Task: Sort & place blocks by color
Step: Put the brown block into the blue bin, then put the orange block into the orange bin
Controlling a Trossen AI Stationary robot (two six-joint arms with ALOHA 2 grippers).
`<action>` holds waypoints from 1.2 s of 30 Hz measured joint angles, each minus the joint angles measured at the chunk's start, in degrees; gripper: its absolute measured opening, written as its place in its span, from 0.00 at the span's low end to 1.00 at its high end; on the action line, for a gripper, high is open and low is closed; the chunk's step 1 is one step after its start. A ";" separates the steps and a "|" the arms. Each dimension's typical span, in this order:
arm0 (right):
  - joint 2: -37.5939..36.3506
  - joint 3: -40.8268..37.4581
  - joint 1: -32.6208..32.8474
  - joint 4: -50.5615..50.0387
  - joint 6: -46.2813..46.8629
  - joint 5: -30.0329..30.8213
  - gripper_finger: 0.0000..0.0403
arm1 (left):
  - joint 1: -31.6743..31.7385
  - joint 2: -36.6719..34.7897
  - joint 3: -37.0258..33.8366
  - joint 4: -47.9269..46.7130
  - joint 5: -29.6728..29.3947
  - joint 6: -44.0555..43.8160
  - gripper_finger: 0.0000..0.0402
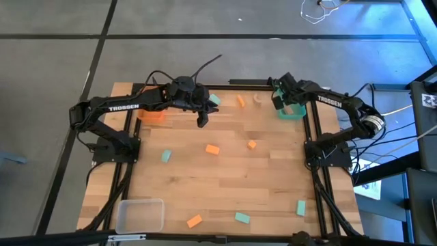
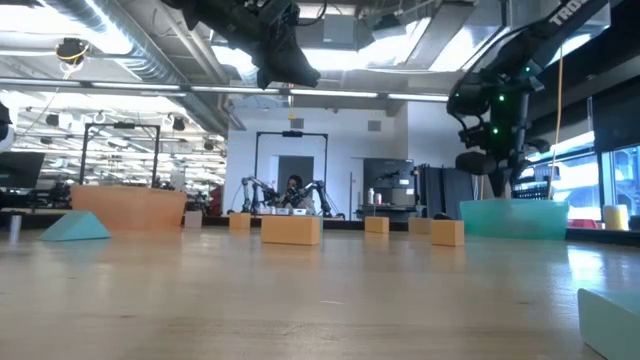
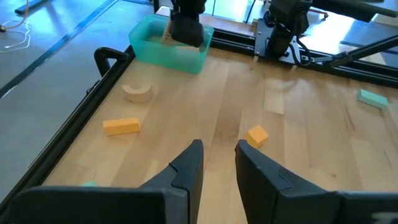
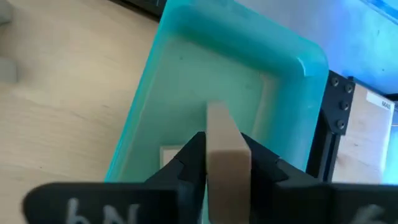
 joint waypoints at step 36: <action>-7.02 9.28 19.40 -2.81 -6.31 -48.26 0.40 | -4.38 -0.02 -0.02 -24.86 7.63 -2.06 0.21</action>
